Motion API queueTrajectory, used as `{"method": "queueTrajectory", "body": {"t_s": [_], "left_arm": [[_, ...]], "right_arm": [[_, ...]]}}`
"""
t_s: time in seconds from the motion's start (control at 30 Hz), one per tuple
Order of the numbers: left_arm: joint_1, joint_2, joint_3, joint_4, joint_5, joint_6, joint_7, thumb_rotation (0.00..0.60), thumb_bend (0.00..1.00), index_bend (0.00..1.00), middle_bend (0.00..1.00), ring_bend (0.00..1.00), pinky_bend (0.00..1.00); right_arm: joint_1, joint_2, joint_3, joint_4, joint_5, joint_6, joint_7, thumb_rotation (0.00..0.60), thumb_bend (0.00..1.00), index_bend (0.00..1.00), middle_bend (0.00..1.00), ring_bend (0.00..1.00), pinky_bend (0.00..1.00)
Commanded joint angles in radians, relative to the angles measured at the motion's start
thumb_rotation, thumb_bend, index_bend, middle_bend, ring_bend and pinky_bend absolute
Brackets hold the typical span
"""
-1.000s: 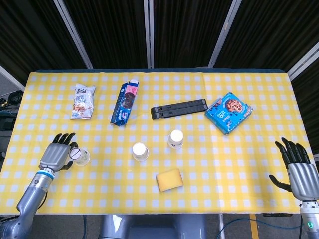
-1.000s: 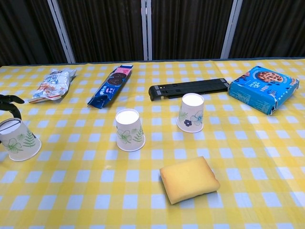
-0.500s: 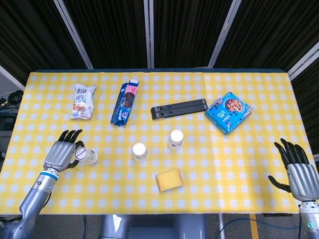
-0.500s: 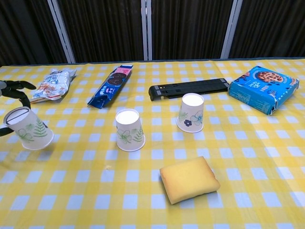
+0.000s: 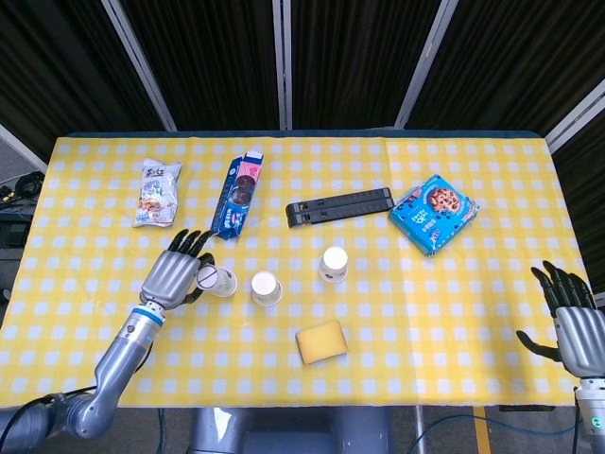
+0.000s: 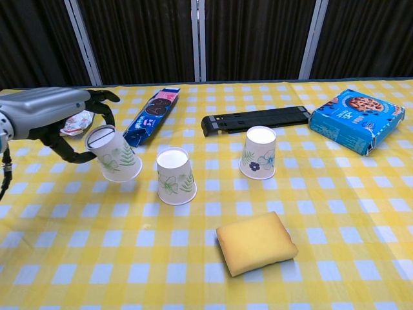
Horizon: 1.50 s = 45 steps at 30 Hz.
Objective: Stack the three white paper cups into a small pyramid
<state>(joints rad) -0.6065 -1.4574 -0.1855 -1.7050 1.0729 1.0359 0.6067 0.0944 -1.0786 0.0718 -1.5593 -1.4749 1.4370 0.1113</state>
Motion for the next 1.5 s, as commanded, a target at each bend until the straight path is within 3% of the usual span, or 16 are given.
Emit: {"method": "queueTrajectory", "body": {"t_s": [0.03, 0.47, 0.57, 0.73, 0.83, 1.0, 1.17, 1.37, 1.5], "left_arm": [[-0.042, -0.040, -0.024, 0.015, -0.052, -0.027, 0.033, 0.600, 0.40, 0.43, 0.00, 0.00, 0.00], [-0.137, -0.127, 0.000, 0.052, -0.227, -0.039, 0.196, 0.600, 0.40, 0.40, 0.00, 0.00, 0.00], [-0.145, -0.138, 0.002, 0.055, -0.245, -0.034, 0.202, 0.600, 0.36, 0.32, 0.00, 0.00, 0.00], [-0.146, -0.132, 0.018, 0.038, -0.242, -0.021, 0.183, 0.600, 0.23, 0.03, 0.00, 0.00, 0.00], [-0.132, -0.104, 0.027, 0.006, -0.227, -0.005, 0.158, 0.600, 0.22, 0.00, 0.00, 0.00, 0.00], [-0.074, -0.007, 0.067, -0.087, -0.145, 0.051, 0.093, 0.600, 0.22, 0.00, 0.00, 0.00, 0.00], [0.045, 0.115, 0.144, -0.161, 0.019, 0.174, -0.035, 0.600, 0.22, 0.00, 0.00, 0.00, 0.00], [0.174, 0.247, 0.243, -0.155, 0.183, 0.307, -0.149, 0.600, 0.22, 0.00, 0.00, 0.00, 0.00], [0.242, 0.308, 0.280, -0.162, 0.241, 0.384, -0.194, 0.600, 0.22, 0.00, 0.00, 0.00, 0.00]], "right_arm": [[0.000, 0.003, 0.002, 0.001, 0.004, -0.001, 0.009, 0.600, 0.09, 0.00, 0.00, 0.00, 0.00], [0.000, 0.008, 0.000, 0.000, 0.000, -0.004, 0.025, 0.600, 0.09, 0.00, 0.00, 0.00, 0.00], [-0.001, 0.010, 0.000, -0.002, 0.000, -0.003, 0.026, 0.600, 0.09, 0.00, 0.00, 0.00, 0.00], [0.000, 0.010, -0.001, -0.002, 0.005, -0.010, 0.020, 0.600, 0.09, 0.00, 0.00, 0.00, 0.00], [0.002, 0.009, -0.002, -0.002, 0.005, -0.015, 0.015, 0.600, 0.09, 0.00, 0.00, 0.00, 0.00], [0.006, 0.003, -0.006, -0.003, 0.001, -0.023, -0.003, 0.600, 0.09, 0.00, 0.00, 0.00, 0.00], [0.016, -0.011, -0.017, -0.015, -0.017, -0.036, -0.045, 0.600, 0.09, 0.00, 0.00, 0.00, 0.00], [0.063, -0.032, -0.011, -0.049, -0.009, -0.106, -0.104, 0.600, 0.09, 0.00, 0.00, 0.00, 0.00], [0.106, -0.043, 0.012, -0.091, 0.010, -0.151, -0.160, 0.600, 0.09, 0.03, 0.00, 0.00, 0.00]]}}
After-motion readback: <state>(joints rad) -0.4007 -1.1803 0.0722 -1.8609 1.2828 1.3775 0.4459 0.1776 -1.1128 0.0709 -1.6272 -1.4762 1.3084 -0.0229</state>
